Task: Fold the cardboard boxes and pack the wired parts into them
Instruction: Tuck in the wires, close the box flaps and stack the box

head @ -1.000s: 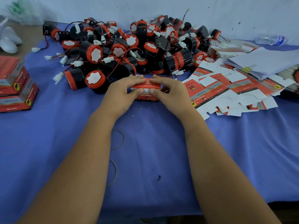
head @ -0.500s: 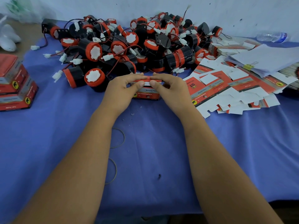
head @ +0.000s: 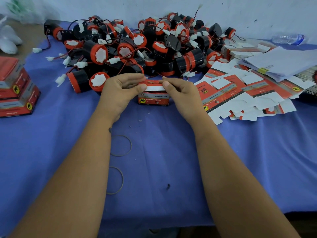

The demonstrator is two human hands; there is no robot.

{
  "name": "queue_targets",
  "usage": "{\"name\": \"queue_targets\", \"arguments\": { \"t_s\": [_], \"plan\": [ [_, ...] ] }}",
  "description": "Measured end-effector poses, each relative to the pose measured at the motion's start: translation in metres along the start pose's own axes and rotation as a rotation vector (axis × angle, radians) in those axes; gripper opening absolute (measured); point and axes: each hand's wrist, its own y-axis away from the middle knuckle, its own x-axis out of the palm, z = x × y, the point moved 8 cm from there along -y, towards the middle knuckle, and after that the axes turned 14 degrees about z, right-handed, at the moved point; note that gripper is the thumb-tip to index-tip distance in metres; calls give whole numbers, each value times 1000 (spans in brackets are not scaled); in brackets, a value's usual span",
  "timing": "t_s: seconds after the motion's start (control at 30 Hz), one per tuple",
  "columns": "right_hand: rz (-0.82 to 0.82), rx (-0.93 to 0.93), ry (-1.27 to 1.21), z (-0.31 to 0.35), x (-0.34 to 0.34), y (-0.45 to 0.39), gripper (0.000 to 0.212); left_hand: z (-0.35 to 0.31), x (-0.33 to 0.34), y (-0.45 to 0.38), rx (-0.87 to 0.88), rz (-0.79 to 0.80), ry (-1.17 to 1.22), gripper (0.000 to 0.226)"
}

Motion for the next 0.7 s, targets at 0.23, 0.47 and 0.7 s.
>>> {"name": "queue_targets", "arguments": {
  "t_s": [0.23,0.47,0.7],
  "plan": [
    [-8,-12,41,1,-2,1,26,-2,-1,1,63,-70,-39,14],
    [-6,-11,1,3,-4,4,23,-3,3,1,63,-32,-40,14],
    [-2,-83,7,13,-3,6,10,-4,5,2,52,0,-73,12]
  ]
}}
